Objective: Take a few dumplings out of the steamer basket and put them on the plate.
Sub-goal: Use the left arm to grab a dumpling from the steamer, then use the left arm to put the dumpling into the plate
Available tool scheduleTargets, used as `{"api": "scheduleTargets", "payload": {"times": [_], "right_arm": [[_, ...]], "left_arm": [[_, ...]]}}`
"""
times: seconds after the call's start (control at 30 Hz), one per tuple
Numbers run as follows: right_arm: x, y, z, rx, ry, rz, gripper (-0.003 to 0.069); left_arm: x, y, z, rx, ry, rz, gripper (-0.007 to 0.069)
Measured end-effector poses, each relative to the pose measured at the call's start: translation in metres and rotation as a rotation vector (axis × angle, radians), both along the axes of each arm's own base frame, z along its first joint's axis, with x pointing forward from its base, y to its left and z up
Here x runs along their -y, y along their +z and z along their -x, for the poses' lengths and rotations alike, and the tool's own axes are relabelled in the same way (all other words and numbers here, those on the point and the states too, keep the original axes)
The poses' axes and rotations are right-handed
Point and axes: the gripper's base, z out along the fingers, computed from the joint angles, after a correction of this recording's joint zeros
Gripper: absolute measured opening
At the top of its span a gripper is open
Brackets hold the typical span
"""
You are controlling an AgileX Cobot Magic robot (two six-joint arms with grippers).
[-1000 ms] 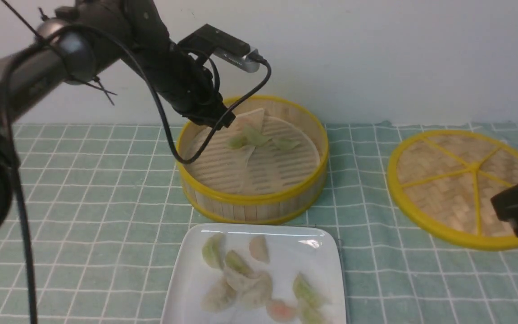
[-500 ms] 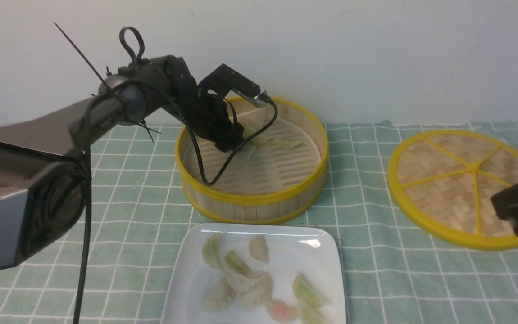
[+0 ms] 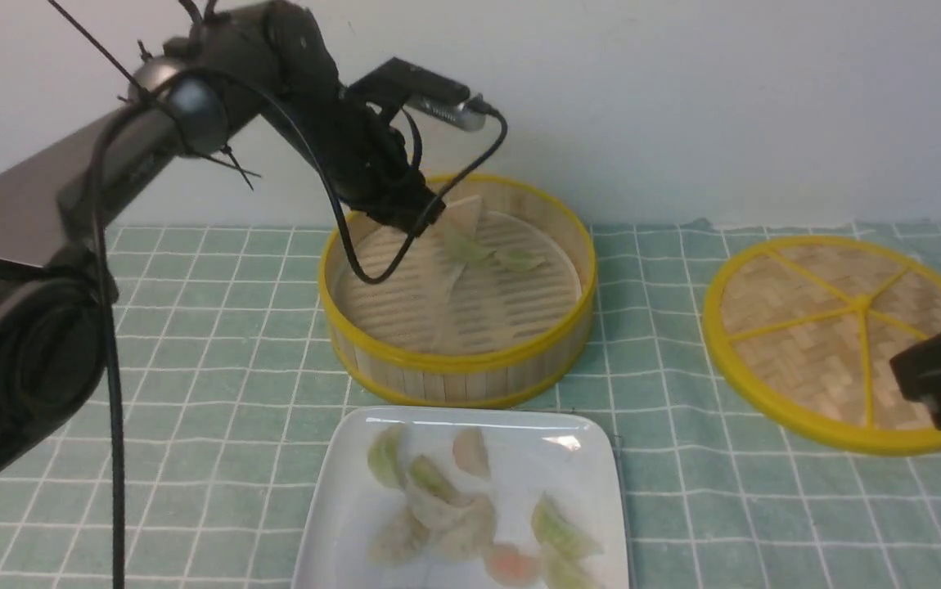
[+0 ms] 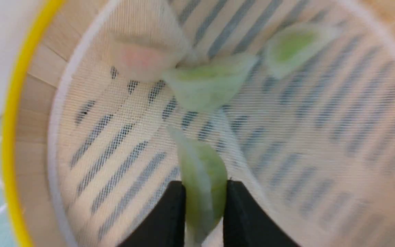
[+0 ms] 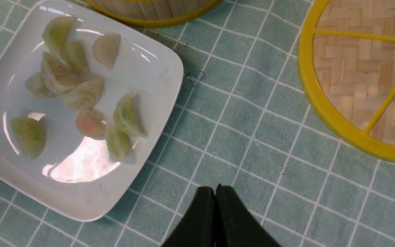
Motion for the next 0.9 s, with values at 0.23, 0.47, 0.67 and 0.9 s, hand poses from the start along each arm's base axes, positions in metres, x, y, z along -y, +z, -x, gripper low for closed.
{"api": "scheduleTargets", "payload": {"times": [0.23,0.47,0.67,0.9], "right_arm": [[-0.002,0.000,0.002,-0.024,0.006,-0.028,-0.0015],[-0.003,0.000,0.002,-0.026,0.007,-0.031,-0.0015],[-0.004,0.000,0.003,-0.036,0.011,-0.055,-0.0015],[-0.007,0.001,0.003,-0.037,0.016,-0.080,-0.0015]], "left_arm": [[-0.010,0.089,0.048,0.001,0.046,0.057,0.0116],[-0.015,0.063,0.123,-0.246,0.126,0.016,0.0116],[0.004,-0.001,0.208,-0.501,0.011,-0.113,0.0116],[0.029,-0.050,0.234,-0.447,-0.061,-0.169,0.0116]]}}
